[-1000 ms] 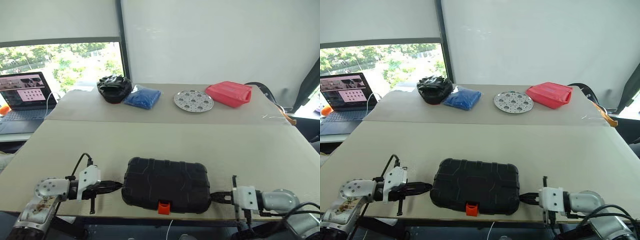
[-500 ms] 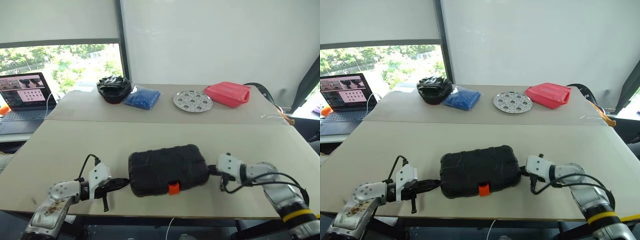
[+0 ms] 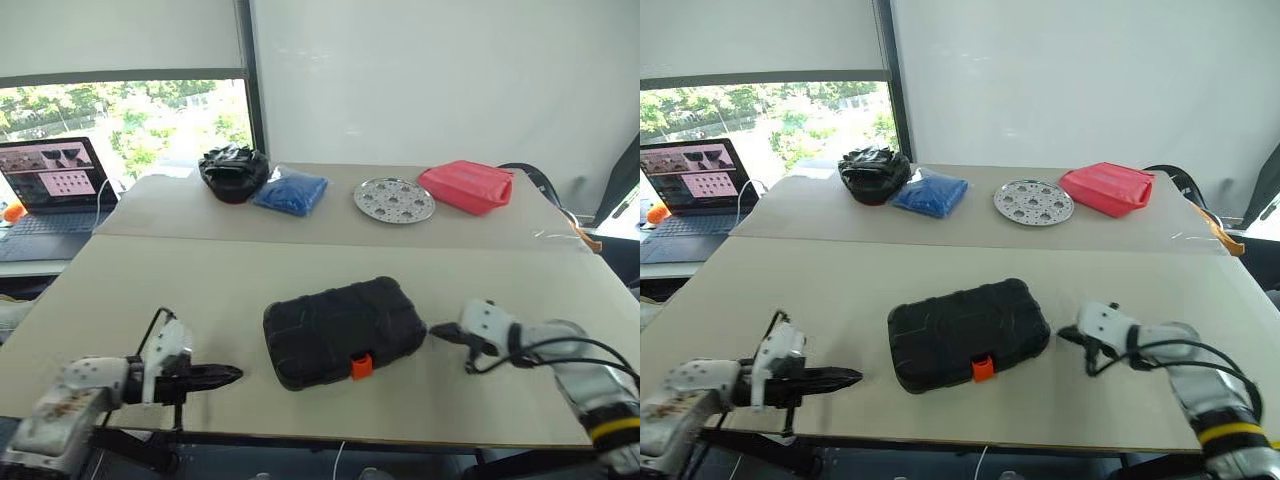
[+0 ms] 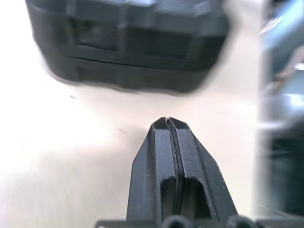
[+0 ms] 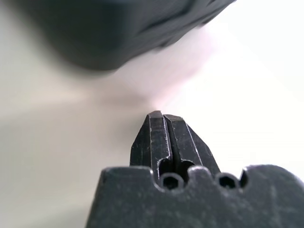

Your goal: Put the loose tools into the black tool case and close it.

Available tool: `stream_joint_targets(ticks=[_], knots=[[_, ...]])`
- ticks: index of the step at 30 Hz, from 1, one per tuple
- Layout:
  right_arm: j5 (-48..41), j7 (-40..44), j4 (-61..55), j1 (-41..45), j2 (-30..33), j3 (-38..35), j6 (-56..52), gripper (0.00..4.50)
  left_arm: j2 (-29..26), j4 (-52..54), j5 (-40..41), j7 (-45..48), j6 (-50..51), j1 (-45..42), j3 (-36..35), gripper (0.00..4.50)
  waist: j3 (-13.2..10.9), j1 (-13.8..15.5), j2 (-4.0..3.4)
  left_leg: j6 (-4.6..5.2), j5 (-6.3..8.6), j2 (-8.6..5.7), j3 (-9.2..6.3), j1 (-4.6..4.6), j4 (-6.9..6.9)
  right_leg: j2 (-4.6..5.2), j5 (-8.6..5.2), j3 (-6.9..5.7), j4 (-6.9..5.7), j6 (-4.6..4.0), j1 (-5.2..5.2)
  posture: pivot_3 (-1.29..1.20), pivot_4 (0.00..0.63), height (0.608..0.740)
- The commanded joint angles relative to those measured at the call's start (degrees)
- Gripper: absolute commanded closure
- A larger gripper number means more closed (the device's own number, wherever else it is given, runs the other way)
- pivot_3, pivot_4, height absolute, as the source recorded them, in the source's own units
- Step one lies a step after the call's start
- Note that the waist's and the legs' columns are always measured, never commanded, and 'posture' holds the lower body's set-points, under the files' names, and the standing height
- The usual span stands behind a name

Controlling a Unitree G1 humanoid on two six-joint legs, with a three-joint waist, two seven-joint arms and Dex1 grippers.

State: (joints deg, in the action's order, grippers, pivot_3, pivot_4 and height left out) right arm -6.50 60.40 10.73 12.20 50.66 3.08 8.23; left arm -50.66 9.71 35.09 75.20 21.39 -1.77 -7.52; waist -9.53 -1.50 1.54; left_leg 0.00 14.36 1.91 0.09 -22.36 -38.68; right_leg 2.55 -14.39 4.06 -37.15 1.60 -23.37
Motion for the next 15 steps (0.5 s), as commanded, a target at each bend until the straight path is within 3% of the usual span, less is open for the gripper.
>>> stream_joint_targets(ticks=[1,7,15], knots=[[-8.12,3.90,-14.10,-10.12,2.29,-4.07,-4.42,4.50,0.97,3.40,5.90,-1.17,6.68,-9.32,0.69,4.48,-0.01,0.29,0.01,0.00,0.00,0.03,-0.01,0.05,-0.02,-0.04,0.00,-0.01,0.01,0.01,0.03,0.00,0.150,0.740],[-9.34,-0.65,-30.55,-18.57,-1.55,-0.70,-11.84,4.50,10.79,-1.83,-1.74,-7.17,7.47,-24.75,11.26,4.48,0.02,0.02,-0.01,-0.01,-0.01,-0.04,0.02,0.19,-0.18,-0.11,-0.19,0.15,0.01,0.50,0.25,0.00,0.150,0.740],[-5.98,-5.81,-35.39,-12.86,-7.61,5.53,-19.60,4.50,20.49,-13.56,-15.96,-11.14,1.47,-35.50,22.69,4.48,0.00,-0.34,0.06,-0.04,-0.03,-0.09,-0.05,0.03,-0.21,-0.18,-0.04,0.16,0.05,0.31,0.12,0.00,0.150,0.740]])
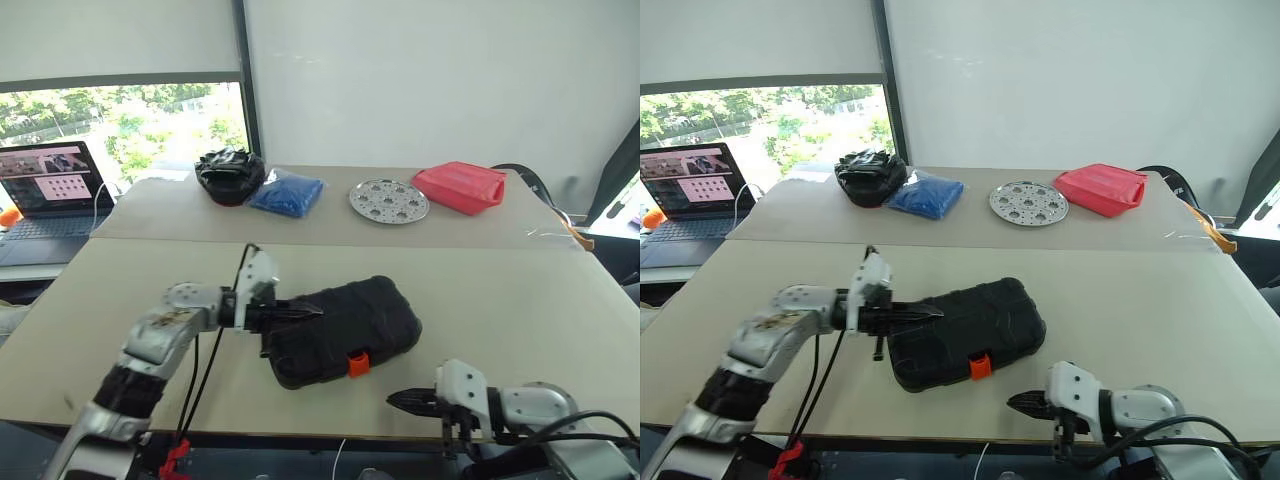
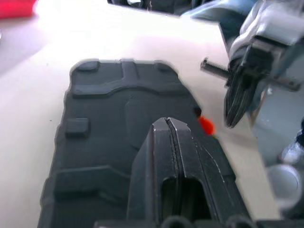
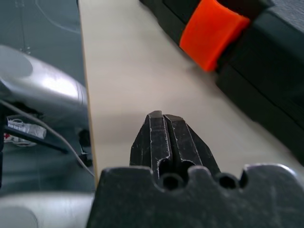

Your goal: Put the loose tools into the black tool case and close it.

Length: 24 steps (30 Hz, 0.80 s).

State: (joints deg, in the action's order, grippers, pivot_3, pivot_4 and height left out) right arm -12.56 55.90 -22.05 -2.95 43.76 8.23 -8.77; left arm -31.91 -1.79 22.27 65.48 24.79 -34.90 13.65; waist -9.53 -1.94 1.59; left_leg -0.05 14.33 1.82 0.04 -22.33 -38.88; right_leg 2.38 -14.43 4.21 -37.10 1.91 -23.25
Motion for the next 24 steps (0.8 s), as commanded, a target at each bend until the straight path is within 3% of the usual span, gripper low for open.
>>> stream_joint_targets(ticks=[1,8,24], knots=[[0.29,-1.53,-2.64,3.10,-1.06,0.91,-3.38,4.50,2.58,-3.39,-4.62,-2.03,-2.54,-2.93,2.33,4.48,0.00,0.16,0.00,0.00,0.00,0.00,-0.01,-0.04,0.00,0.01,0.07,-0.02,0.02,-0.12,0.00,0.00,0.150,0.740],[1.22,-3.03,-3.02,7.71,-3.61,3.44,-6.44,4.50,7.17,-6.83,-8.10,-4.68,0.35,-5.35,4.21,4.48,0.00,0.99,0.01,0.04,0.03,-0.02,-0.03,-0.06,0.01,0.03,0.07,-0.05,0.07,-0.12,0.00,0.00,0.150,0.740],[5.64,-8.01,-1.32,8.54,-7.93,4.33,-6.60,4.50,6.31,-9.63,-13.89,-6.03,4.67,-1.74,8.01,4.48,0.04,0.56,0.01,0.03,0.01,0.00,-0.04,0.19,-0.01,0.00,-0.05,-0.05,-0.03,0.08,0.16,0.00,0.150,0.740]])
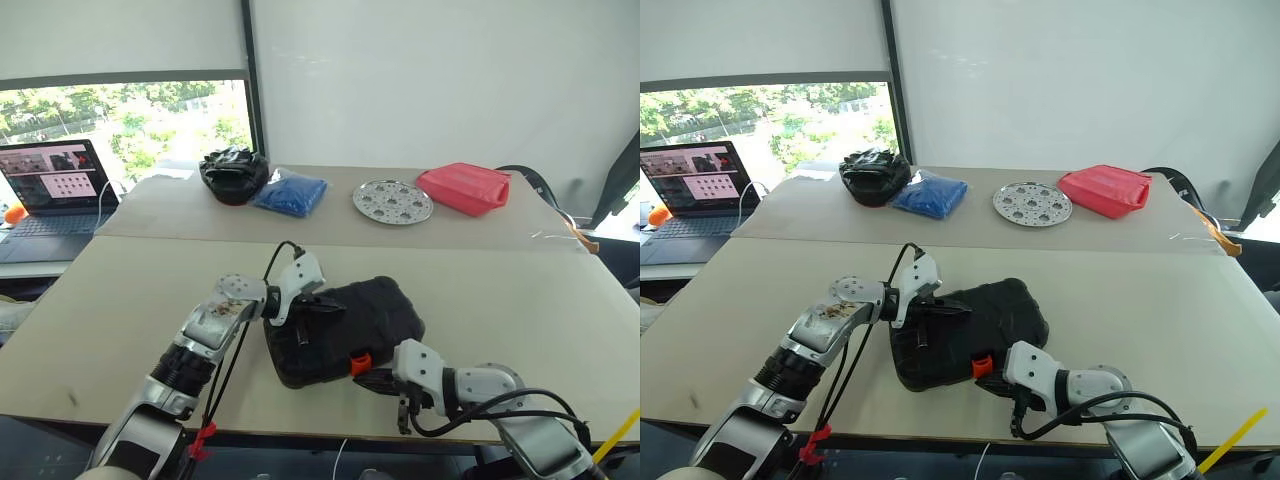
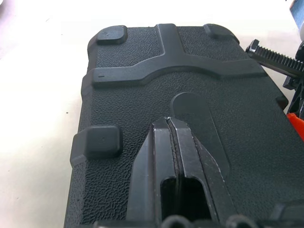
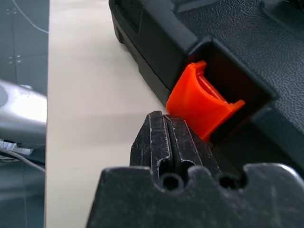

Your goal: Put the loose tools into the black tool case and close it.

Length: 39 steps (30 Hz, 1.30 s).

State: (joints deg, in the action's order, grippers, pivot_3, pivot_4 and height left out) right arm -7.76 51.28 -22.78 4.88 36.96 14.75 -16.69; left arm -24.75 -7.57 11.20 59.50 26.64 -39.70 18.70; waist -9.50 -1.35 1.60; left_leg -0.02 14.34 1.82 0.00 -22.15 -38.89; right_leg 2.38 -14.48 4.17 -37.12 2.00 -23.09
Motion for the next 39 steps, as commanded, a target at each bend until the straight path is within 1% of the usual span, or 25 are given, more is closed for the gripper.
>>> stream_joint_targets(ticks=[1,10,12,13,15,17,19,22,23,24,25,26,28,30,31,32,34,35,37,38,39], knots=[[1.02,-3.73,-0.55,0.71,-1.53,-2.25,1.47,4.50,-0.79,-4.06,-2.85,0.09,3.06,3.20,3.18,4.48,0.03,-0.06,0.01,0.00,0.00,0.01,0.00,0.04,0.00,0.00,-0.01,0.00,0.00,0.02,0.03,0.00,0.150,0.740],[0.87,-6.20,1.48,4.49,-4.52,-4.14,-0.96,4.50,-0.86,-5.03,-3.26,2.94,4.85,3.67,5.96,4.48,0.07,-0.77,0.00,-0.01,-0.01,0.02,-0.01,0.45,0.01,-0.03,-0.08,0.00,0.01,0.13,0.44,0.00,0.150,0.740],[0.72,-6.27,2.04,5.19,-5.08,-4.18,-1.49,4.50,-0.63,-5.61,-3.52,2.86,4.40,3.66,6.06,4.48,0.07,-1.04,0.01,-0.01,-0.01,0.02,-0.02,0.61,0.01,-0.03,-0.08,0.00,0.01,0.14,0.58,0.00,0.150,0.740],[0.83,-5.94,2.01,5.19,-5.05,-3.99,-1.57,4.50,-0.46,-5.80,-3.65,2.62,3.73,3.68,5.86,4.48,0.07,-1.07,0.01,-0.01,-0.01,0.02,-0.02,0.82,0.03,-0.03,-0.09,0.01,0.02,0.14,0.79,0.00,0.150,0.740],[-0.20,-4.44,1.10,4.48,-4.52,-4.26,-2.23,4.50,0.03,-6.02,-3.19,2.11,2.23,3.76,4.53,4.48,0.08,-1.07,0.01,-0.02,-0.01,0.01,-0.02,0.91,0.03,-0.03,-0.10,0.02,0.02,0.15,0.84,0.00,0.150,0.740],[-1.96,-2.20,-0.15,3.01,-2.83,-5.44,-2.05,4.50,0.52,-5.38,-0.70,3.25,-1.51,4.28,1.51,4.48,0.11,-1.05,-0.02,-0.02,-0.01,0.01,-0.02,0.92,0.03,-0.03,-0.10,0.02,0.02,0.16,0.86,0.00,0.150,0.740],[-4.91,0.48,-1.14,0.65,-0.56,-8.19,-0.51,4.50,1.33,-3.92,3.72,5.70,-7.95,5.02,-3.76,4.48,0.12,-1.02,-0.04,-0.02,-0.01,0.00,0.01,0.88,0.04,-0.01,-0.10,0.06,0.04,0.17,0.82,0.00,0.150,0.740],[-13.54,4.49,-2.25,-3.84,1.05,-16.29,0.62,4.50,0.32,-0.74,9.45,7.58,-12.80,5.65,-12.05,4.48,0.10,-0.92,-0.02,-0.02,0.00,0.02,-0.02,0.66,0.11,-0.01,-0.12,0.03,0.11,0.16,0.66,0.00,0.150,0.740],[-16.36,6.35,-2.71,-5.24,1.82,-18.18,0.12,4.50,-0.70,0.00,10.58,8.11,-11.75,5.85,-13.27,4.24,0.09,-0.91,-0.01,-0.02,0.00,0.03,-0.03,0.51,0.11,-0.01,-0.11,0.01,0.11,0.15,0.52,0.00,0.150,0.740],[-18.03,9.06,-2.22,-7.15,2.67,-20.55,2.35,4.21,-2.44,0.94,11.40,9.02,-12.16,6.42,-14.93,3.97,0.09,-0.88,0.00,-0.01,0.00,0.04,-0.04,0.28,0.12,-0.01,-0.10,0.01,0.10,0.13,0.32,0.00,0.150,0.740],[-20.24,12.56,-1.89,-9.79,4.23,-22.83,2.79,3.90,-5.07,2.10,12.06,10.51,-11.58,7.57,-16.21,3.77,0.07,-0.89,0.01,-0.01,0.00,0.02,-0.06,-0.12,0.07,-0.01,0.10,0.00,0.03,-0.21,-0.09,0.00,0.150,0.740],[-20.41,14.82,-0.60,-11.52,4.68,-24.89,6.60,3.67,-7.23,2.85,12.52,11.57,-12.33,8.87,-17.78,3.45,0.06,-0.91,0.00,0.00,0.00,0.02,-0.08,-0.23,0.09,-0.01,0.14,-0.01,0.03,-0.27,-0.19,0.00,0.150,0.740],[-21.46,18.14,2.00,-14.61,5.52,-28.47,10.45,2.96,-11.24,4.13,13.87,13.11,-12.57,12.31,-20.88,2.70,0.06,-1.12,-0.01,0.15,0.11,0.03,-0.05,-0.20,0.13,-0.01,0.14,0.00,0.05,-0.27,-0.21,0.00,0.150,0.740],[-21.27,20.74,5.51,-16.44,5.69,-31.67,15.68,2.33,-14.87,4.58,13.69,14.33,-15.34,17.43,-24.05,2.03,0.05,-1.13,-0.03,0.21,0.19,0.03,-0.01,-0.18,0.16,0.05,0.13,0.01,0.13,-0.25,-0.17,0.00,0.150,0.740],[-20.62,21.75,7.41,-16.57,5.54,-32.88,19.26,1.89,-16.28,4.47,13.70,14.16,-15.65,19.69,-25.67,1.58,0.04,-1.08,-0.04,0.20,0.20,0.03,0.02,-0.17,0.15,0.08,0.12,0.02,0.16,-0.24,-0.17,0.00,0.150,0.740],[-20.14,22.63,9.07,-16.64,5.60,-33.70,21.79,1.54,-17.28,4.51,13.71,13.86,-16.28,21.61,-27.05,1.20,0.03,-0.99,-0.02,0.18,0.21,0.01,0.05,-0.15,0.15,0.15,0.10,0.02,0.18,-0.21,-0.13,0.00,0.150,0.740],[-19.13,23.62,12.72,-16.35,5.94,-35.35,26.38,0.86,-18.40,3.83,12.04,12.28,-22.28,26.51,-31.00,0.55,-0.02,-0.86,0.04,0.17,0.21,0.02,0.05,-0.14,0.12,0.15,0.10,0.01,0.19,-0.20,-0.09,0.00,0.150,0.740],[-19.05,23.78,14.38,-16.31,6.38,-35.99,27.07,0.44,-19.13,4.09,11.64,11.29,-23.10,29.37,-32.81,0.01,-0.03,-0.80,0.06,0.16,0.21,0.04,0.06,-0.13,0.10,0.16,0.09,0.00,0.22,-0.19,-0.09,0.00,0.150,0.740],[-18.63,24.28,17.46,-15.81,6.93,-36.88,29.48,0.01,-19.87,4.45,10.51,9.67,-25.24,33.52,-35.09,0.00,-0.04,-0.60,0.07,0.15,0.20,0.06,0.08,-0.10,0.10,0.15,0.09,0.00,0.22,-0.20,-0.07,0.00,0.150,0.740],[-18.60,24.49,18.90,-15.55,7.28,-37.22,30.07,0.01,-20.08,4.68,10.27,9.45,-26.44,35.29,-35.89,0.00,-0.04,-0.48,0.07,0.15,0.20,0.07,0.08,-0.08,0.10,0.16,0.09,0.00,0.21,-0.20,-0.06,0.00,0.150,0.740],[-18.39,24.80,20.32,-15.12,7.54,-37.40,31.37,0.01,-19.85,4.56,9.47,8.97,-29.75,36.83,-36.74,0.00,-0.04,-0.31,0.07,0.15,0.19,0.07,0.09,-0.07,0.10,0.16,0.09,0.00,0.21,-0.20,-0.05,0.00,0.150,0.740]])
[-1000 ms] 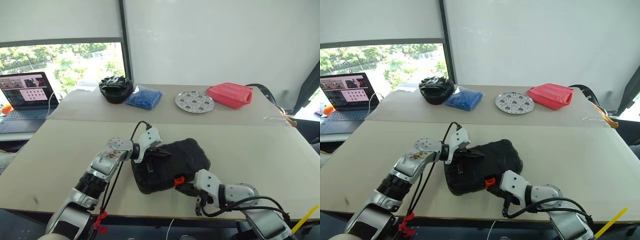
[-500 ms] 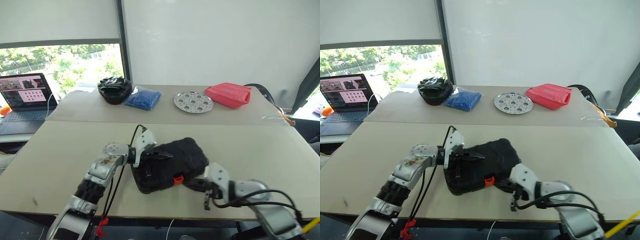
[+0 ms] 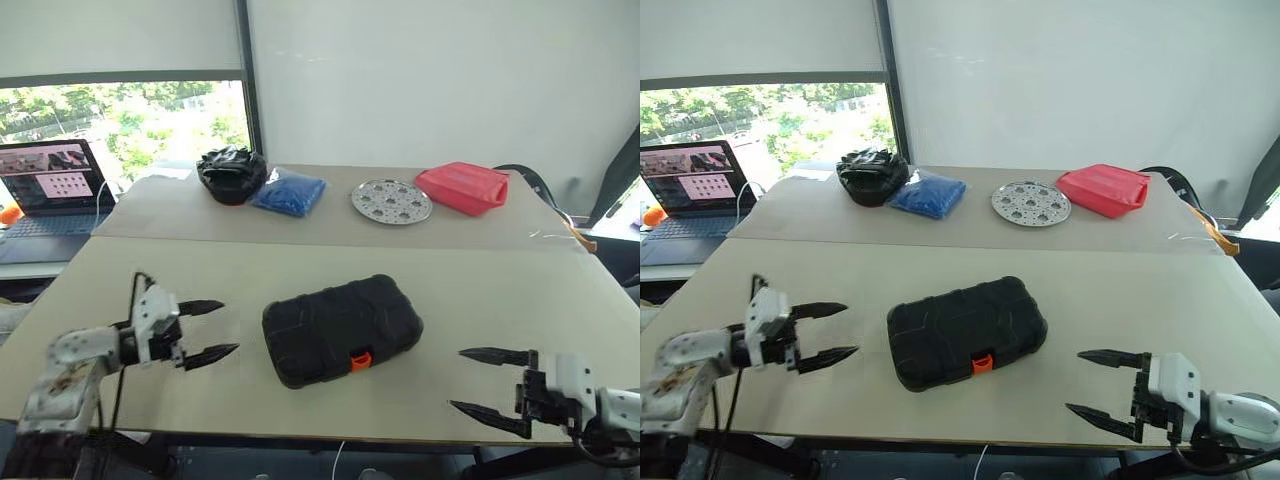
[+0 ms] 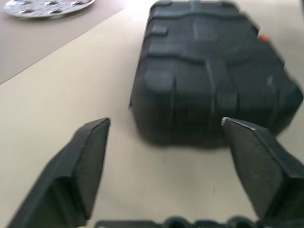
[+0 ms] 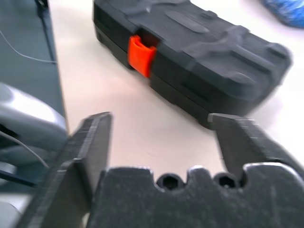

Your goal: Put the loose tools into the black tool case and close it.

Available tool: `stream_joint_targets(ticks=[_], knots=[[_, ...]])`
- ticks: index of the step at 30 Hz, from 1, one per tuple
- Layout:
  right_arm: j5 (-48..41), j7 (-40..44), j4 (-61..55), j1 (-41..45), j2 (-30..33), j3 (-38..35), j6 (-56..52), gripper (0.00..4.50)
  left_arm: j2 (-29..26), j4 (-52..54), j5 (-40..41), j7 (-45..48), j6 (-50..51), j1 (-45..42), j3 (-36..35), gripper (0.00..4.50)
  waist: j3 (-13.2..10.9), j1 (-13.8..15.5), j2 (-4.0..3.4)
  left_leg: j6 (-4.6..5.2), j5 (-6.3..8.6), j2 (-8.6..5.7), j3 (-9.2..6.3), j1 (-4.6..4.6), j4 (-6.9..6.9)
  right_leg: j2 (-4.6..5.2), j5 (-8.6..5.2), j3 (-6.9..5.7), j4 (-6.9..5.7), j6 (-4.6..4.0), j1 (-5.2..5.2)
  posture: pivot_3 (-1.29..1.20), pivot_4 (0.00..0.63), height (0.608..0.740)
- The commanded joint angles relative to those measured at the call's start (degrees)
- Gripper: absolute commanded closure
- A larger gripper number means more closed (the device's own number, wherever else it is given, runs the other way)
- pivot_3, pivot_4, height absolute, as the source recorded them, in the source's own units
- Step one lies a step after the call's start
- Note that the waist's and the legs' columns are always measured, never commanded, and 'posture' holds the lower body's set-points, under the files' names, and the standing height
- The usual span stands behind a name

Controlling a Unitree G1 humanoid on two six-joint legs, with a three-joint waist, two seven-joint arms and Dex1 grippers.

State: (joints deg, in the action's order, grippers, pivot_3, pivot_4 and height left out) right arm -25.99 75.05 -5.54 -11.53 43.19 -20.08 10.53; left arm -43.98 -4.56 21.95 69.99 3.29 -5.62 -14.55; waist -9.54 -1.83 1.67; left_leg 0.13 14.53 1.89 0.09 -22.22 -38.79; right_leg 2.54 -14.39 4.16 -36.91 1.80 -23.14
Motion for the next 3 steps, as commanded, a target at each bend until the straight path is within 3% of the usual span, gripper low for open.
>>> stream_joint_targets(ticks=[1,3], knots=[[-0.13,1.13,4.04,1.78,1.53,-2.46,4.72,0.01,-0.39,1.25,-1.99,-2.27,-8.61,3.88,-3.96,0.00,0.00,0.30,-0.01,0.00,0.00,0.00,0.01,0.01,0.00,0.01,0.00,0.00,0.00,0.00,0.00,0.00,0.150,0.740],[-0.13,1.34,5.34,2.62,1.71,-2.07,5.73,0.01,-0.03,1.01,-2.24,-3.48,-9.60,4.83,-3.99,0.00,0.00,0.44,-0.01,0.00,0.00,0.02,0.06,0.02,0.00,0.01,0.00,0.01,0.01,-0.02,0.00,0.00,0.150,0.740]])
